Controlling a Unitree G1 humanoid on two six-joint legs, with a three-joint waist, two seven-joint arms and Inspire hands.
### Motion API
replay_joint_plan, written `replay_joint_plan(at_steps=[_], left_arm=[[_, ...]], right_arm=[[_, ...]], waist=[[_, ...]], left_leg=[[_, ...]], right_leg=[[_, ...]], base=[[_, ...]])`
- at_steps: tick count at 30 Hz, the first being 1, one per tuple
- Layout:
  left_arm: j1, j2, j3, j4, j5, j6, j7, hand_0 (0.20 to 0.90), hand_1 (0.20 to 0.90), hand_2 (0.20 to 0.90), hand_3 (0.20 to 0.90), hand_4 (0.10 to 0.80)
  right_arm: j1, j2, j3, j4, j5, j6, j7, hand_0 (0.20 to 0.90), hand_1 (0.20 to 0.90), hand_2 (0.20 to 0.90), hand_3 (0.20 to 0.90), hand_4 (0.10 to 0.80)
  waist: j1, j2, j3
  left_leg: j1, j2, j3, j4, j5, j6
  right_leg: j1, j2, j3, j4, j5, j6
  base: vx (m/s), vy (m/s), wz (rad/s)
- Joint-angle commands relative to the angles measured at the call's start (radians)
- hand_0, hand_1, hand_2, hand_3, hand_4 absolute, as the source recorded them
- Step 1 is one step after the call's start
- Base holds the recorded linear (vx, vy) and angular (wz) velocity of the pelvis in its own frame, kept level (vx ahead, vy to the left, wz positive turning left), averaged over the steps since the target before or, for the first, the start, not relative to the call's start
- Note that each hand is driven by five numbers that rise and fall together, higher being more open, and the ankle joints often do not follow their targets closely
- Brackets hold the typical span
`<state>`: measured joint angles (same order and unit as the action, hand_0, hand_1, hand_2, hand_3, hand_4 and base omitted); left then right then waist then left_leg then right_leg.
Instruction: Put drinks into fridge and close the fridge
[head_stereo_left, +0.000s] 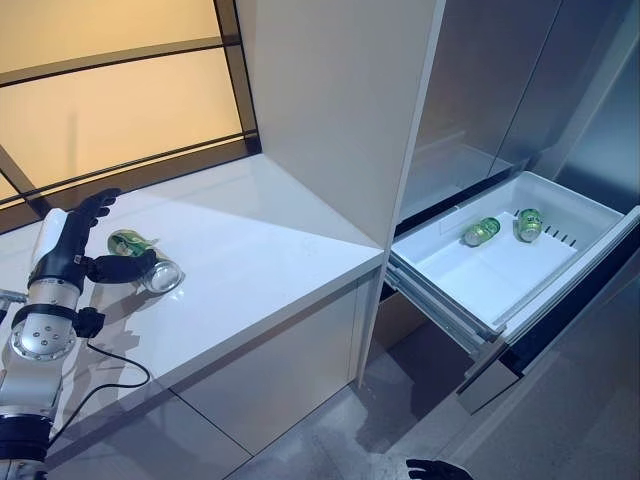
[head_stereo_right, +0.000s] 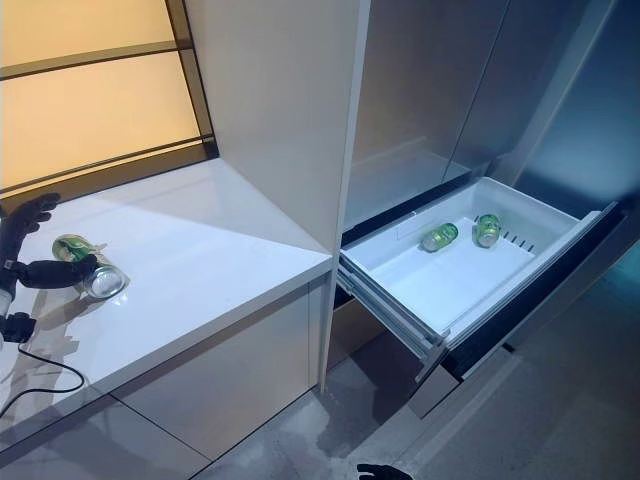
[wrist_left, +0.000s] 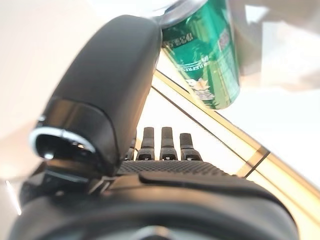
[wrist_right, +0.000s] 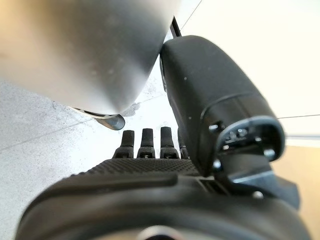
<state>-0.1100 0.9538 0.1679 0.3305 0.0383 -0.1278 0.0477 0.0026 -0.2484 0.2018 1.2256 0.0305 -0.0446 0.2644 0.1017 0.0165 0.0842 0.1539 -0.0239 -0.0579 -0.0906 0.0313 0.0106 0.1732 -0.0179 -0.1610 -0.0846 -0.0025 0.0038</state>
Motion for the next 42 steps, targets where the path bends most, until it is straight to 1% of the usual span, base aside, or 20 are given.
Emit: replay_joint_plan(at_steps=[1, 7, 11, 16, 22, 26, 28, 33, 38, 40, 42], left_arm=[[-0.121, 0.115, 0.046, 0.001, 0.097, 0.010, 0.003, 0.900, 0.900, 0.900, 0.900, 0.800], [-0.127, 0.173, 0.043, 0.039, 0.153, 0.019, -0.024, 0.900, 0.900, 0.900, 0.900, 0.800], [-0.139, 0.239, 0.051, 0.074, 0.214, 0.001, 0.007, 0.900, 0.900, 0.900, 0.900, 0.800], [-0.125, 0.328, 0.080, 0.139, 0.292, -0.048, 0.061, 0.900, 0.900, 0.900, 0.900, 0.800], [-0.119, 0.397, 0.069, 0.168, 0.398, -0.087, 0.032, 0.900, 0.900, 0.900, 0.900, 0.800], [-0.136, 0.420, 0.044, 0.177, 0.439, -0.107, 0.017, 0.900, 0.900, 0.900, 0.900, 0.800], [-0.154, 0.444, 0.021, 0.185, 0.457, -0.127, -0.003, 0.900, 0.900, 0.900, 0.900, 0.800], [-0.168, 0.459, -0.016, 0.196, 0.516, -0.175, -0.001, 0.900, 0.900, 0.900, 0.900, 0.800], [-0.178, 0.468, -0.049, 0.183, 0.602, -0.220, -0.012, 0.900, 0.900, 0.900, 0.900, 0.800], [-0.188, 0.483, -0.074, 0.169, 0.667, -0.252, -0.035, 0.900, 0.900, 0.900, 0.900, 0.800], [-0.194, 0.491, -0.090, 0.159, 0.709, -0.263, -0.058, 0.900, 0.900, 0.900, 0.900, 0.800]], right_arm=[[-0.012, -0.056, 0.056, 0.009, 0.010, 0.005, 0.026, 0.900, 0.900, 0.900, 0.900, 0.800], [-0.014, -0.058, 0.063, -0.001, 0.024, 0.015, 0.021, 0.900, 0.900, 0.900, 0.900, 0.800], [-0.014, -0.062, 0.068, 0.002, 0.033, 0.016, 0.020, 0.900, 0.900, 0.900, 0.900, 0.800], [-0.008, -0.069, 0.070, -0.005, 0.026, 0.024, 0.017, 0.900, 0.900, 0.900, 0.900, 0.800], [-0.012, -0.078, 0.078, -0.005, 0.029, 0.024, 0.020, 0.900, 0.900, 0.900, 0.900, 0.800], [-0.019, -0.082, 0.084, -0.006, 0.035, 0.028, 0.023, 0.900, 0.900, 0.900, 0.900, 0.800], [-0.025, -0.086, 0.088, -0.005, 0.040, 0.029, 0.026, 0.900, 0.900, 0.900, 0.900, 0.800], [-0.025, -0.090, 0.090, -0.011, 0.046, 0.039, 0.027, 0.900, 0.900, 0.900, 0.900, 0.800], [-0.024, -0.097, 0.086, -0.012, 0.047, 0.046, 0.028, 0.900, 0.900, 0.900, 0.900, 0.800], [-0.024, -0.102, 0.086, -0.010, 0.047, 0.046, 0.030, 0.900, 0.900, 0.900, 0.900, 0.800], [-0.024, -0.104, 0.082, -0.008, 0.045, 0.044, 0.031, 0.900, 0.900, 0.900, 0.900, 0.800]], waist=[[-0.022, 0.051, -0.016], [-0.023, 0.055, -0.016], [-0.021, 0.056, -0.018], [-0.019, 0.060, -0.020], [-0.015, 0.064, -0.022], [-0.014, 0.066, -0.024], [-0.013, 0.068, -0.026], [-0.013, 0.070, -0.028], [-0.017, 0.070, -0.028], [-0.019, 0.071, -0.027], [-0.020, 0.071, -0.027]], left_leg=[[0.010, -0.030, 0.071, 0.008, -0.083, 0.011], [0.008, -0.032, 0.069, 0.008, -0.083, 0.013], [0.006, -0.032, 0.069, 0.007, -0.084, 0.015], [0.003, -0.031, 0.072, 0.007, -0.084, 0.016], [-0.003, -0.033, 0.068, 0.010, -0.084, 0.018], [-0.005, -0.035, 0.064, 0.008, -0.084, 0.018], [-0.005, -0.036, 0.060, 0.007, -0.084, 0.018], [-0.006, -0.037, 0.059, 0.006, -0.084, 0.018], [-0.007, -0.039, 0.057, 0.006, -0.085, 0.021], [-0.006, -0.040, 0.055, 0.006, -0.086, 0.023], [-0.006, -0.041, 0.055, 0.007, -0.087, 0.024]], right_leg=[[-0.023, 0.003, -0.013, 0.087, -0.086, 0.061], [-0.025, 0.002, -0.008, 0.084, -0.082, 0.065], [-0.025, 0.000, -0.008, 0.079, -0.079, 0.067], [-0.029, 0.000, -0.007, 0.075, -0.074, 0.069], [-0.033, -0.002, -0.009, 0.073, -0.072, 0.070], [-0.034, -0.002, -0.009, 0.073, -0.070, 0.071], [-0.035, -0.003, -0.009, 0.072, -0.069, 0.072], [-0.038, -0.005, -0.009, 0.073, -0.067, 0.075], [-0.041, -0.006, -0.004, 0.075, -0.067, 0.077], [-0.043, -0.006, 0.001, 0.075, -0.065, 0.078], [-0.044, -0.005, 0.003, 0.076, -0.063, 0.078]], base=[[0.000, 0.000, 0.00], [0.000, 0.000, 0.00], [0.000, 0.000, 0.00], [0.002, 0.003, -0.01], [0.000, 0.000, 0.00], [0.000, 0.000, 0.00], [0.000, 0.000, 0.00], [0.000, 0.000, 0.00], [0.000, 0.000, 0.00], [0.000, 0.000, 0.00], [0.000, 0.000, 0.00]])
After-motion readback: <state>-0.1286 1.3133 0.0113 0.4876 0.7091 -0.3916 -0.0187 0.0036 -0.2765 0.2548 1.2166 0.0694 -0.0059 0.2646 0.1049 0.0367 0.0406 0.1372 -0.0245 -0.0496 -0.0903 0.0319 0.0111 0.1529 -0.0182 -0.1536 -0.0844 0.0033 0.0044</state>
